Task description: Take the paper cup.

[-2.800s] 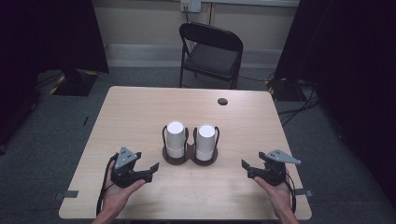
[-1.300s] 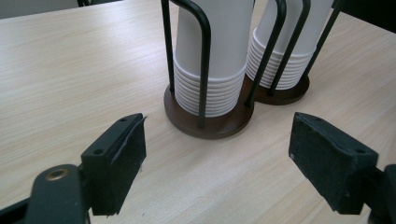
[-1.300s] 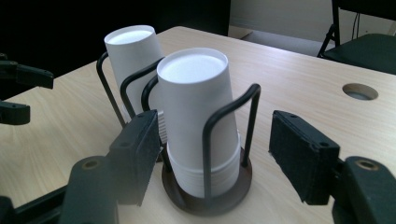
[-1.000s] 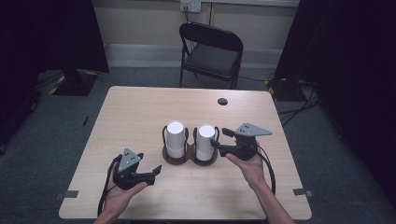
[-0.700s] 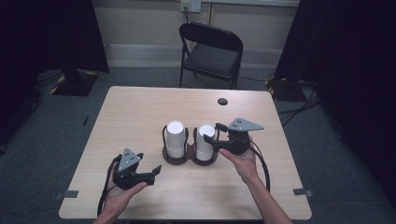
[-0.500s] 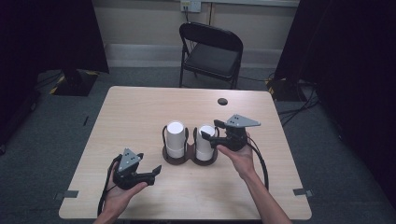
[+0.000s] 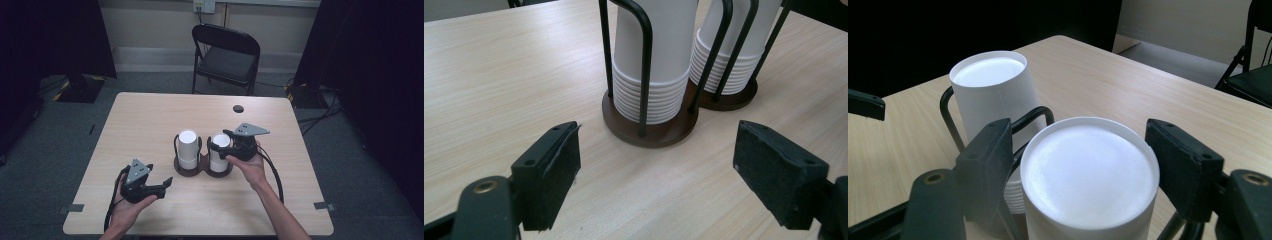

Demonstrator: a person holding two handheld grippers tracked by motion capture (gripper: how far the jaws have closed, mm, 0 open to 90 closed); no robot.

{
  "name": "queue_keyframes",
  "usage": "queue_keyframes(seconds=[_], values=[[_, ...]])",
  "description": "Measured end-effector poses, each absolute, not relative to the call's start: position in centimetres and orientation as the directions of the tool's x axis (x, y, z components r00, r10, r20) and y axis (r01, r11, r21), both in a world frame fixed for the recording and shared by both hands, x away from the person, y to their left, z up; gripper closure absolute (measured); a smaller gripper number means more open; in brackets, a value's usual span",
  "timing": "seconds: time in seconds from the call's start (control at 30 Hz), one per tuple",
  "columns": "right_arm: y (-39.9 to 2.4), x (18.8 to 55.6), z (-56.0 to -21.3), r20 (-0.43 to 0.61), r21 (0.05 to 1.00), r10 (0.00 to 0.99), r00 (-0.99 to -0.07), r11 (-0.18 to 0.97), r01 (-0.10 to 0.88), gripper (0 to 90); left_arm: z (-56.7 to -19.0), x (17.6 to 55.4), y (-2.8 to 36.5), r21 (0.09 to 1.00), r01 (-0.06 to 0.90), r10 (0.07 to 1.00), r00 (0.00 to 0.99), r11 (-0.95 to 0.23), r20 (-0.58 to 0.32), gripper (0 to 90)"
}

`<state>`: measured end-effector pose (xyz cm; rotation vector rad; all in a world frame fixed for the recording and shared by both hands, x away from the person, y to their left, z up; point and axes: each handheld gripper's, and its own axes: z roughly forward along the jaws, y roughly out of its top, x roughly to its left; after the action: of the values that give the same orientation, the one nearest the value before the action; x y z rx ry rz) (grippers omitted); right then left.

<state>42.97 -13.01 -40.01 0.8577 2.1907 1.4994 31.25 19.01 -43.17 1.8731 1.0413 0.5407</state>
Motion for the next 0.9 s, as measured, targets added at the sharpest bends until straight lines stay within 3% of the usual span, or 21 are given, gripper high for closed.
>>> queue_keyframes(seconds=[0.9], values=[[-12.92, 43.35, -40.93, 0.039, 0.911, 0.657, -0.753, 0.286, 0.297, 32.7, -43.23, 31.31, 19.01, 0.859, 0.453, 0.834, 0.548, -0.237, -0.059, 19.5]])
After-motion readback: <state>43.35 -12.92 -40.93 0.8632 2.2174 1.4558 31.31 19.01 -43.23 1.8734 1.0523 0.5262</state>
